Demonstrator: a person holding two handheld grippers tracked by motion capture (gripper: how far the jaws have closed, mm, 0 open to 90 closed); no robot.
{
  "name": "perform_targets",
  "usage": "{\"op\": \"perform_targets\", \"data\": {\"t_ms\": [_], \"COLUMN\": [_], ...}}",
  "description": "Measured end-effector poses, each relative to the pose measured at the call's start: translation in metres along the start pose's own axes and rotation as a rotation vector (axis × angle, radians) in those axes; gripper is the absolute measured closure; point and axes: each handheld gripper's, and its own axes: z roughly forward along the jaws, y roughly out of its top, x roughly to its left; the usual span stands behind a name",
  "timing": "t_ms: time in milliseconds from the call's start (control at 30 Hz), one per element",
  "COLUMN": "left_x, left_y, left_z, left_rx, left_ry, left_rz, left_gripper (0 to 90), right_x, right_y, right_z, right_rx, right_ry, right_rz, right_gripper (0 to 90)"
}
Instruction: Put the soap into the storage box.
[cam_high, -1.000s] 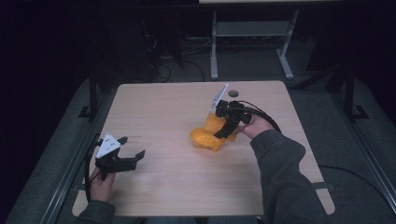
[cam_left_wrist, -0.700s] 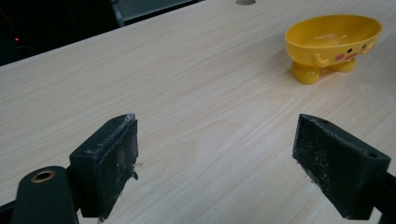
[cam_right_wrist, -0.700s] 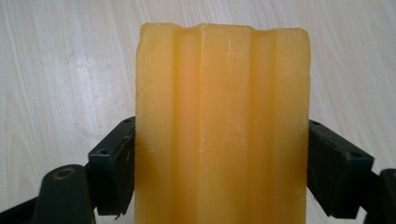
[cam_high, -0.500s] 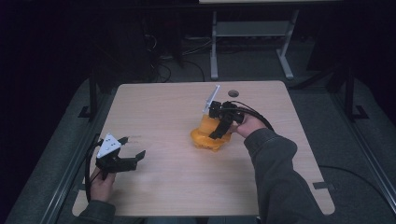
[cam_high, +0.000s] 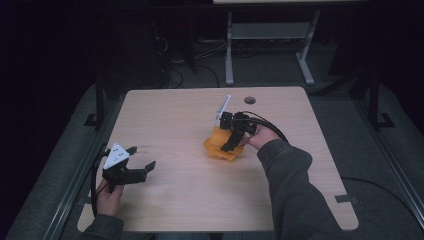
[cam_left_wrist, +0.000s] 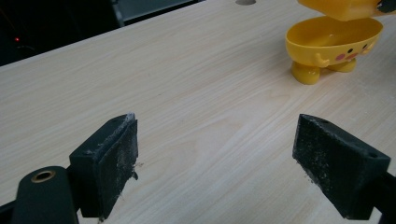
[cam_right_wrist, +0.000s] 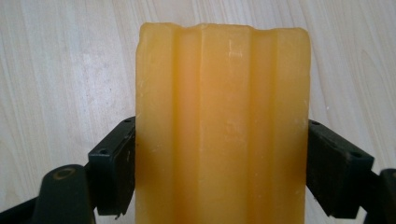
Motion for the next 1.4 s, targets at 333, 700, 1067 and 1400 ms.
{"op": "perform_targets", "data": {"t_ms": [333,700,1067,1400], "left_x": [0.000,0.000,0.000,0.000], "left_y": [0.000,0.000,0.000,0.000], "left_z": [0.000,0.000,0.000,0.000], "left_rx": [0.002,-0.002,-0.007,-0.008], "left_ry": [-0.001,0.001,0.001,0.003], "left_rz": [0.002,0.001,-0.004,-0.003], "left_gripper": [13.4,13.5,13.4,13.4], "right_x": [0.003,0.003,0.002,0.002], "right_y": [0.007,0.011,0.015,0.018], "right_z": [0.008,0.015,0.018,0.023], "right_rx": [0.020,0.031,0.046,0.077], "right_ry": [0.001,0.007,0.015,0.017], "right_rz": [-0.018,-0.025,-0.033,-0.040], "right_gripper": [20.6,20.5,20.5,20.4]}}
